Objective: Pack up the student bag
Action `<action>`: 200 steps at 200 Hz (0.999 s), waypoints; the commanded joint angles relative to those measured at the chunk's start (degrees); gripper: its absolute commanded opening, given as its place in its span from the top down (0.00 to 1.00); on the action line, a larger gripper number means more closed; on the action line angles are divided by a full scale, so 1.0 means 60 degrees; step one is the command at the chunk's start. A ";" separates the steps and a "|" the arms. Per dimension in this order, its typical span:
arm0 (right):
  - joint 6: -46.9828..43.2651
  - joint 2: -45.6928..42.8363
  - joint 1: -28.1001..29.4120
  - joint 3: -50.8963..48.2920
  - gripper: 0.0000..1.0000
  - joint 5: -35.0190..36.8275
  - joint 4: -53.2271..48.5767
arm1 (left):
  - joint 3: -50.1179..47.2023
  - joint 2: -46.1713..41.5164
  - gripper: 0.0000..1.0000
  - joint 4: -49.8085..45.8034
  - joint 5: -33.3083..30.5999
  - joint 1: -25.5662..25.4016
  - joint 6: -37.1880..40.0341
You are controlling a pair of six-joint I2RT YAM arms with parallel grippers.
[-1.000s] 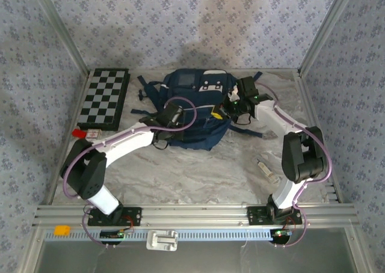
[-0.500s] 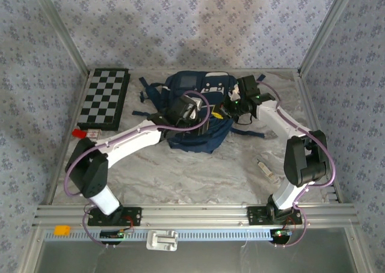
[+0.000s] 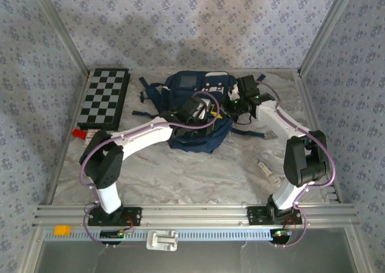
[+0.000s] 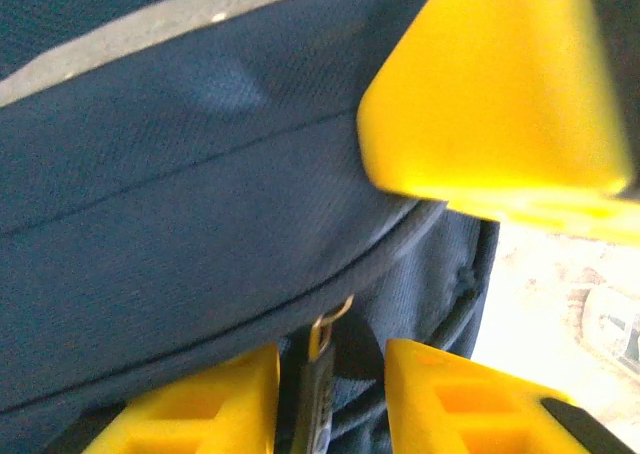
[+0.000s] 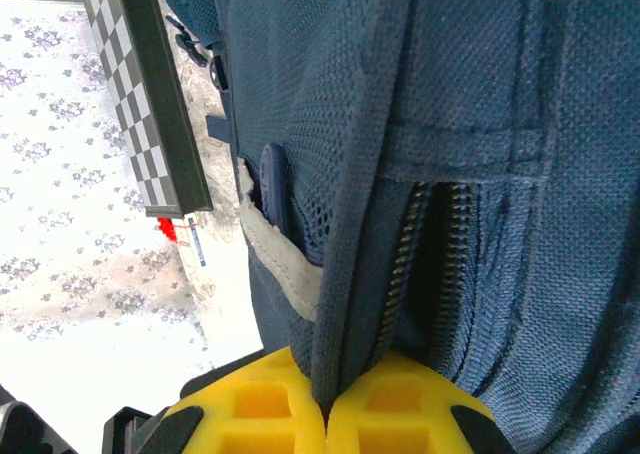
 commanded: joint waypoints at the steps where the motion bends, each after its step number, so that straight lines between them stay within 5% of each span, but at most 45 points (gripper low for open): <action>1: 0.0031 -0.0228 0.0153 0.0167 1.00 -0.0279 0.0657 | 0.0512 0.0229 0.77 0.0296 -0.0107 -0.0047 0.0037; 44: -0.0017 -0.0294 0.0091 0.0109 1.00 -0.0340 0.0629 | 0.0525 0.0060 1.00 -0.0191 -0.0687 0.0067 0.0171; 84: -0.0446 -0.0416 0.0010 0.0563 1.00 -0.0665 -0.0106 | -0.1076 -0.1174 1.00 -0.0076 -0.1011 0.0470 0.0274; 149: -0.0919 -0.0945 -0.0566 0.0120 1.00 -0.1123 -0.0652 | -0.3198 -0.2497 1.00 -0.0107 -0.1124 0.2701 0.0340; 174: -0.1368 -0.0725 -0.0982 0.0347 1.00 -0.1311 -0.0747 | -0.3485 -0.3005 1.00 0.0082 -0.0556 0.2533 0.0794; 200: -0.2894 0.0498 -0.0988 0.1923 1.00 -0.1519 -0.1872 | -0.3170 -0.3004 1.00 0.0049 -0.0508 0.1468 0.0865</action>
